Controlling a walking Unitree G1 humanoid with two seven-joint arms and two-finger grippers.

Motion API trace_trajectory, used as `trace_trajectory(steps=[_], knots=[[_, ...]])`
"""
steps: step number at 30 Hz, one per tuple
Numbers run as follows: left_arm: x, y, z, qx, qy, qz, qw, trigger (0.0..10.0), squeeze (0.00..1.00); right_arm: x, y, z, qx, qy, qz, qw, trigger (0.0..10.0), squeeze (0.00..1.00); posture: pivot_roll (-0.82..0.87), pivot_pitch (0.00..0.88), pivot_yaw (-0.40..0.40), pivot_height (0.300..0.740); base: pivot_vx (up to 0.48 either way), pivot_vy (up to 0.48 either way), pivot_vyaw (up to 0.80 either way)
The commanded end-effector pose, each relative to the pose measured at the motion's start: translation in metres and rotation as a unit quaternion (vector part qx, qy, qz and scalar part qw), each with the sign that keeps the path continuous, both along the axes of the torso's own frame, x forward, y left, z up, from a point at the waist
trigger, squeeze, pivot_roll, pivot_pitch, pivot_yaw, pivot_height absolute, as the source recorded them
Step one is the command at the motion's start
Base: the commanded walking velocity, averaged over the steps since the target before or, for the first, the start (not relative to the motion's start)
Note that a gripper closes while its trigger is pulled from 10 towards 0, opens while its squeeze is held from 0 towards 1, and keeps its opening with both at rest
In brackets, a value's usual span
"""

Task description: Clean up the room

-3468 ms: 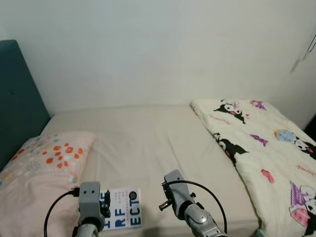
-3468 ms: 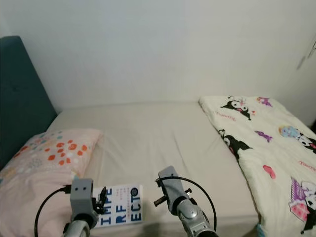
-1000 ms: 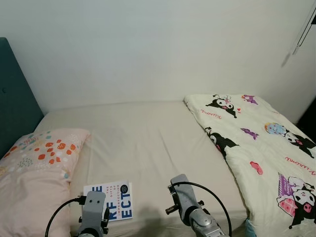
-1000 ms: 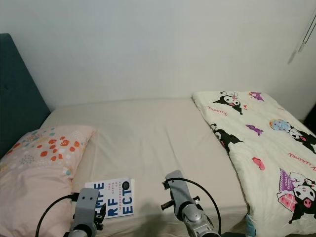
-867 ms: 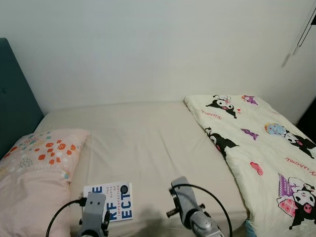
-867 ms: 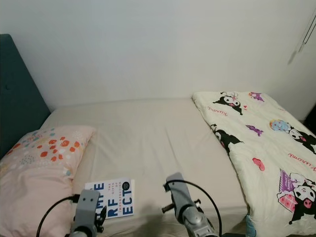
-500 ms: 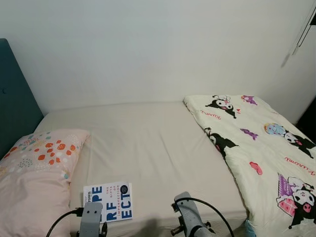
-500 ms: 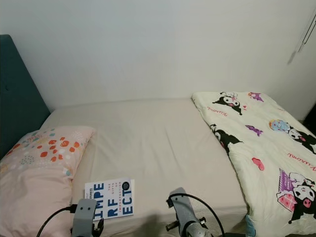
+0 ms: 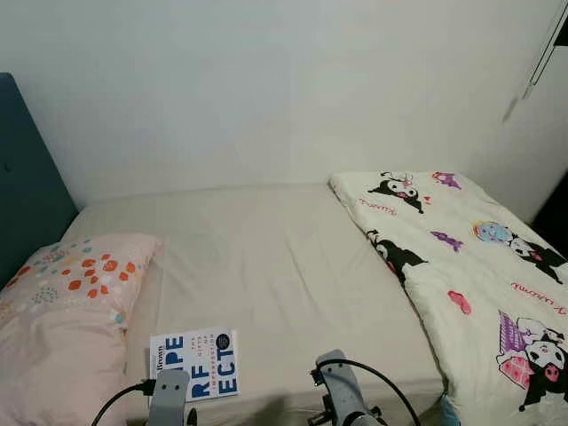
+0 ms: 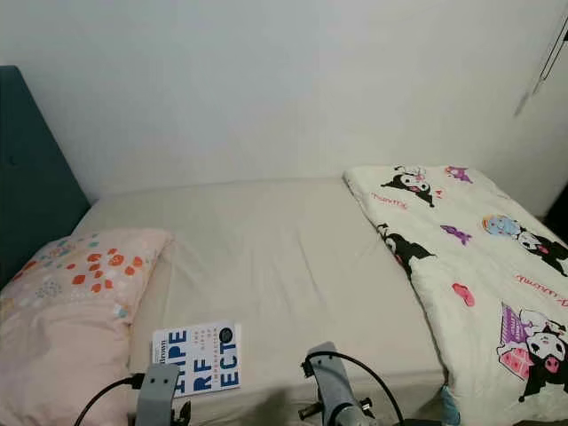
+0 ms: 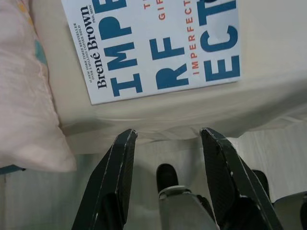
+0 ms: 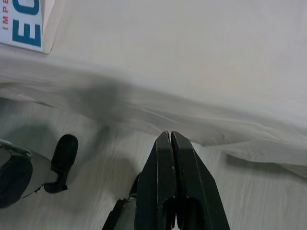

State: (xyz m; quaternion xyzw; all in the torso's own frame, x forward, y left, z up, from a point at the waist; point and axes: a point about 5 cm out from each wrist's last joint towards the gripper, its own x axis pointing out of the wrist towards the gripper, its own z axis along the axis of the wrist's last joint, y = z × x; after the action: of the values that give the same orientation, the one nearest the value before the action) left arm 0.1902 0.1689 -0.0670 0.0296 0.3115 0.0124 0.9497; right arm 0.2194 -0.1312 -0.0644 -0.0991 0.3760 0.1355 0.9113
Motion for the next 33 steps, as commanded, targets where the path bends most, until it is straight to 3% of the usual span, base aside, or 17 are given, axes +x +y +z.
trace_trajectory(steps=[1,9,18,28,33], knots=[[-0.001,-0.001,-0.001,0.006,0.003,-0.005,1.0,10.0,0.0,-0.004,0.0,-0.003,-0.004,0.01,-0.001,1.0,10.0,0.0,0.01,0.0,-0.011,0.732,0.0,0.0,0.0],[0.006,0.006,0.002,0.01,0.0,-0.003,1.0,10.0,0.0,0.003,0.001,0.001,-0.003,0.002,-0.012,1.0,10.0,0.0,0.0,0.0,0.002,0.732,0.0,0.0,0.0],[-0.001,-0.003,-0.005,0.013,0.027,-0.033,0.999,10.0,0.0,-0.003,0.001,-0.003,-0.006,0.013,-0.011,1.0,10.0,0.0,-0.01,0.0,0.032,0.732,0.0,0.0,0.0],[-0.006,-0.001,-0.006,0.016,0.03,-0.037,0.999,10.0,0.0,-0.008,0.001,-0.005,-0.001,0.016,-0.016,1.0,10.0,0.0,-0.01,0.0,0.038,0.732,0.0,0.0,0.0],[-0.001,-0.002,-0.001,0.017,0.008,-0.042,0.999,10.0,0.0,-0.003,0.002,-0.001,0.03,0.003,-0.032,0.999,10.0,0.0,0.0,0.0,0.035,0.732,0.0,0.0,0.0]])
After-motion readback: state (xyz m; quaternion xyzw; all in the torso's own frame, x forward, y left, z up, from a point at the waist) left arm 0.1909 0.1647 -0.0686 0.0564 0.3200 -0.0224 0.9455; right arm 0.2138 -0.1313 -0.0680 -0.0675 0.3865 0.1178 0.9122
